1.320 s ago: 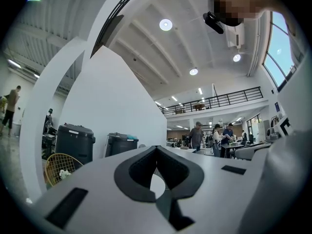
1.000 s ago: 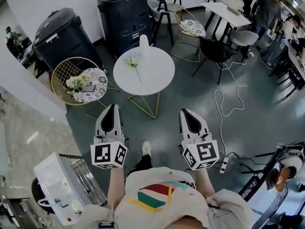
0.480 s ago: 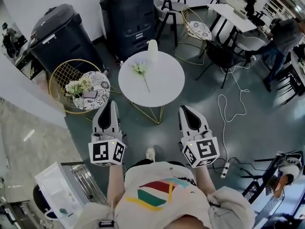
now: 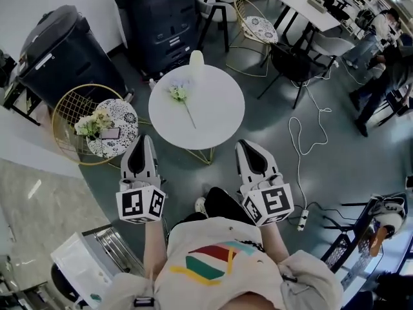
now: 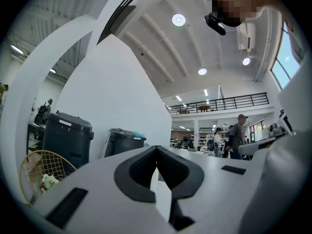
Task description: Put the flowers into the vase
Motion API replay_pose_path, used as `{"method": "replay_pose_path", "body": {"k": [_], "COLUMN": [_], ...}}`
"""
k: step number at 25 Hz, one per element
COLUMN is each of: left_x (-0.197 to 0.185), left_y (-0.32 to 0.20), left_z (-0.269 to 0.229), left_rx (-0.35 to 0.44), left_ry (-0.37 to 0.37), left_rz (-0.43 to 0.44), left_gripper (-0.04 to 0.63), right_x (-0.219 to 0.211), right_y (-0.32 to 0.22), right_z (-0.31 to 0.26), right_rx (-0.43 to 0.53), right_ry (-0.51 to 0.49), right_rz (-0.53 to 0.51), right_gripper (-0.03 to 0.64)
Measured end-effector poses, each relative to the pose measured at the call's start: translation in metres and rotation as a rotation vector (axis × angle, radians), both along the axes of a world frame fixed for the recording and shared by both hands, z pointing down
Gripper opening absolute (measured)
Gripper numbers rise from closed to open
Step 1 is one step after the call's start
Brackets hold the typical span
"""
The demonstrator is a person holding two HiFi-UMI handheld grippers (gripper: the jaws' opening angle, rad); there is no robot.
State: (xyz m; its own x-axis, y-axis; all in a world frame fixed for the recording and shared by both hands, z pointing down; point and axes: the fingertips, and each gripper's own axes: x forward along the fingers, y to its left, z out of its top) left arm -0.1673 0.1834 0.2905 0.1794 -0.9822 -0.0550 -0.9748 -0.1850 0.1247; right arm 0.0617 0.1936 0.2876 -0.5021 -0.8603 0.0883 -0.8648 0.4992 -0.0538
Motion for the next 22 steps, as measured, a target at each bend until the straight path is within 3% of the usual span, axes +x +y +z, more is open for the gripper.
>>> {"method": "replay_pose_path", "body": {"k": [4, 9, 14, 22], "left_x": [0.014, 0.019, 0.018, 0.02], "left_y": [-0.028, -0.085, -0.152, -0.225], "left_z": [-0.005, -0.009, -0.019, -0.012], "left_rx": [0.0, 0.005, 0.033, 0.005], "left_ry": [-0.02, -0.042, -0.045, -0.065], "left_rz": [0.018, 0.017, -0.019, -0.08], "left_gripper": [0.006, 0.006, 0.006, 0.006], "right_x": [0.015, 0.003, -0.002, -0.001], "right_y": [-0.032, -0.102, -0.175, -0.261], "right_z": [0.007, 0.004, -0.002, 0.017], "right_rx": [-0.016, -0.012, -0.014, -0.087], "right_ry": [-0.014, -0.038, -0.054, -0.092], "right_rz": [0.012, -0.039, -0.084, -0.144], "right_gripper": [0.011, 0.011, 0.011, 0.012]}}
